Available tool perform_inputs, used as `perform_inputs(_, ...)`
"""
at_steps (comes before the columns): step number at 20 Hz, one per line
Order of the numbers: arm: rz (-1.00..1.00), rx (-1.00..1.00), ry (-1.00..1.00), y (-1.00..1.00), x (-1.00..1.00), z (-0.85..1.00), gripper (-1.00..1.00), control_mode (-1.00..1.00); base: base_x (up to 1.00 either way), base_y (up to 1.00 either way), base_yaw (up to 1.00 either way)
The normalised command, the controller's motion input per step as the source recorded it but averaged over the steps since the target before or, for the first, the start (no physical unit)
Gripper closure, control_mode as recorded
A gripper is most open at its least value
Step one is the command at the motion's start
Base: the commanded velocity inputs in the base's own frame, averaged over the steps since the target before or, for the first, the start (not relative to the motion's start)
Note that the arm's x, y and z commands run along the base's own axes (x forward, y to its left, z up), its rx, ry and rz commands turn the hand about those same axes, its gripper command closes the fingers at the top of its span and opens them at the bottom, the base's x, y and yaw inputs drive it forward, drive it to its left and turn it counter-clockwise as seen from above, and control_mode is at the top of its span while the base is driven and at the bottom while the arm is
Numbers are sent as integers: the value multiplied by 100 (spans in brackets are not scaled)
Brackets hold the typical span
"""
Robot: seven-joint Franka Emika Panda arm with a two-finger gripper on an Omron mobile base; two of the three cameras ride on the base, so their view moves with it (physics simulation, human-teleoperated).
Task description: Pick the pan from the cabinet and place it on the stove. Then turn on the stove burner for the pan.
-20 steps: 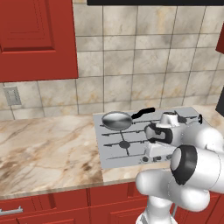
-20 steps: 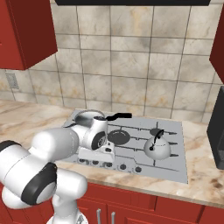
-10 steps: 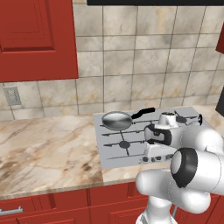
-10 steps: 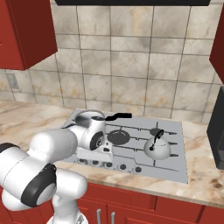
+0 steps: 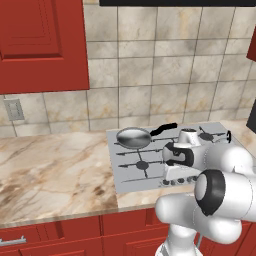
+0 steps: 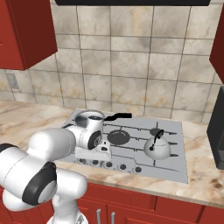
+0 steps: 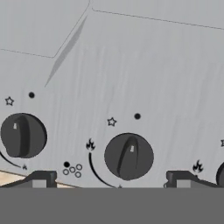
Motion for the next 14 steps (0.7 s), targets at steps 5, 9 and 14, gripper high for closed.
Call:
perform_inputs(5,4,0,0,0,0,-12,-100,-100,0,0,0)
perform_inputs(9,2,0,0,0,4,-13,-100,-100,0,0,0)
perform_inputs(14,0,0,0,0,3,-12,-100,-100,0,0,0)
